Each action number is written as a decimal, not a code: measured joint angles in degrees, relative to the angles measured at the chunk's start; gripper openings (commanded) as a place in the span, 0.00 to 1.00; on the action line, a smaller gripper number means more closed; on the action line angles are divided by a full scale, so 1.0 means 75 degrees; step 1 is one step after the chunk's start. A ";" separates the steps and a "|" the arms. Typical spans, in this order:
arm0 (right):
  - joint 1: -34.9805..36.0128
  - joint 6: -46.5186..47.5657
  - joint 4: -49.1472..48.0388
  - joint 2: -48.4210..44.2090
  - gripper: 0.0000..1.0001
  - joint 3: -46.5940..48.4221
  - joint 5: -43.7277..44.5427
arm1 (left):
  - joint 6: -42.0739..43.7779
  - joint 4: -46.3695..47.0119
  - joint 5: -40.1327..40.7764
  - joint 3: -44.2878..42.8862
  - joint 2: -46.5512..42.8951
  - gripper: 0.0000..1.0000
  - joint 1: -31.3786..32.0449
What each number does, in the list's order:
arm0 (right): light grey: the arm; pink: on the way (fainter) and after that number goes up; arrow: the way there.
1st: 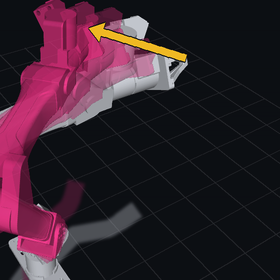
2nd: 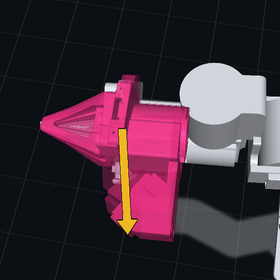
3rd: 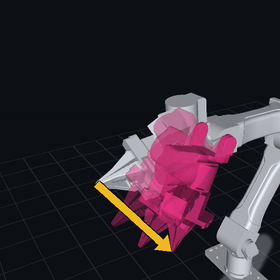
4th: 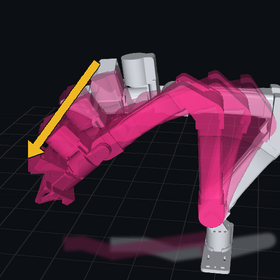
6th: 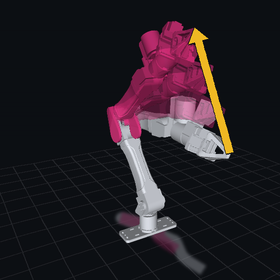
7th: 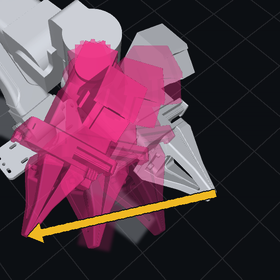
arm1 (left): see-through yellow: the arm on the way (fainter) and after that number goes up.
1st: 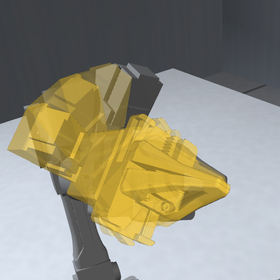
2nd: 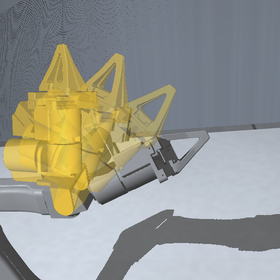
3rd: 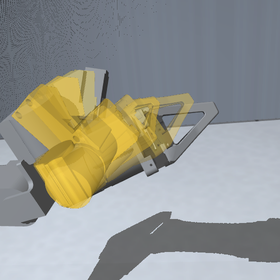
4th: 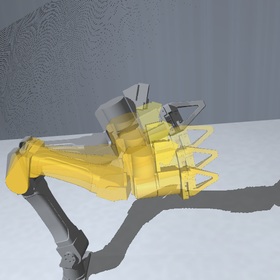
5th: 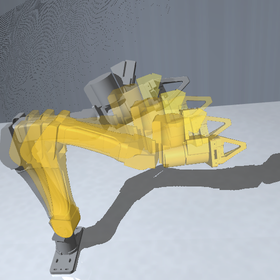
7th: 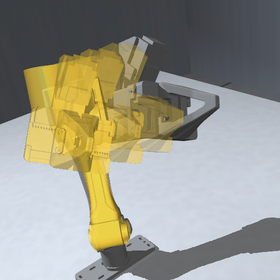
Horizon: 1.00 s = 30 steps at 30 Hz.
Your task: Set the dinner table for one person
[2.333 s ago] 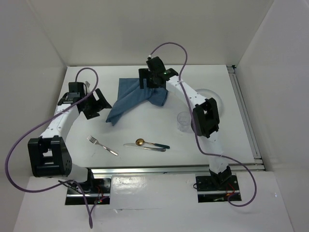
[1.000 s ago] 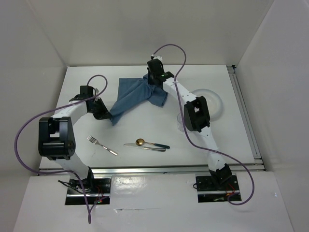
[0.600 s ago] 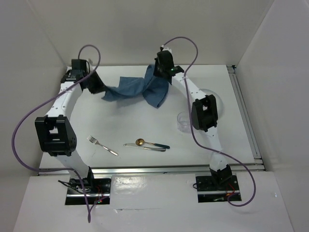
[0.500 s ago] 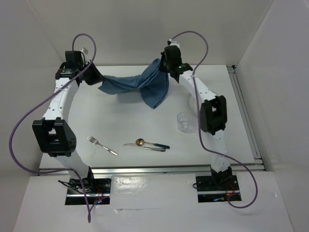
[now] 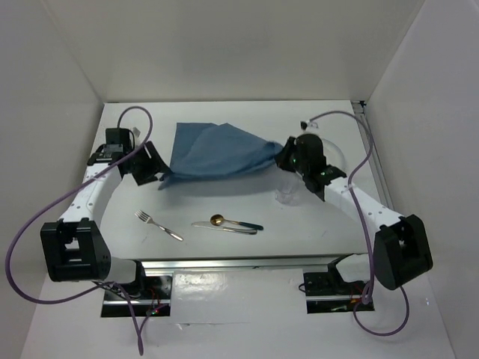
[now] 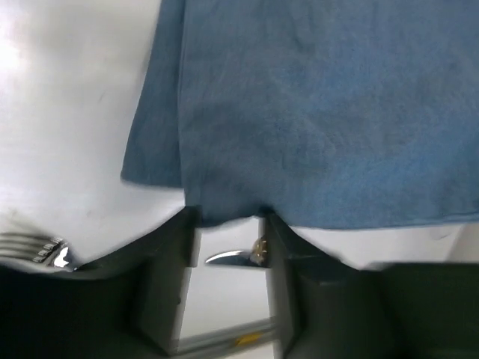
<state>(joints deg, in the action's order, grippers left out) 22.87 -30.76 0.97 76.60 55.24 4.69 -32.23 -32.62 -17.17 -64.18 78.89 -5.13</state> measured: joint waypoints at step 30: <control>-0.0766 0.0283 0.2378 0.0836 0.98 0.1055 -0.0970 | -0.0213 -0.0329 0.1303 0.0408 0.2524 0.99 0.0405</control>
<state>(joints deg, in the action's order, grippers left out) 17.12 -28.64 18.81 82.87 63.16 -2.59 -33.82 -35.09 -7.40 -61.12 97.82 -2.09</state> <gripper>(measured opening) 0.980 0.993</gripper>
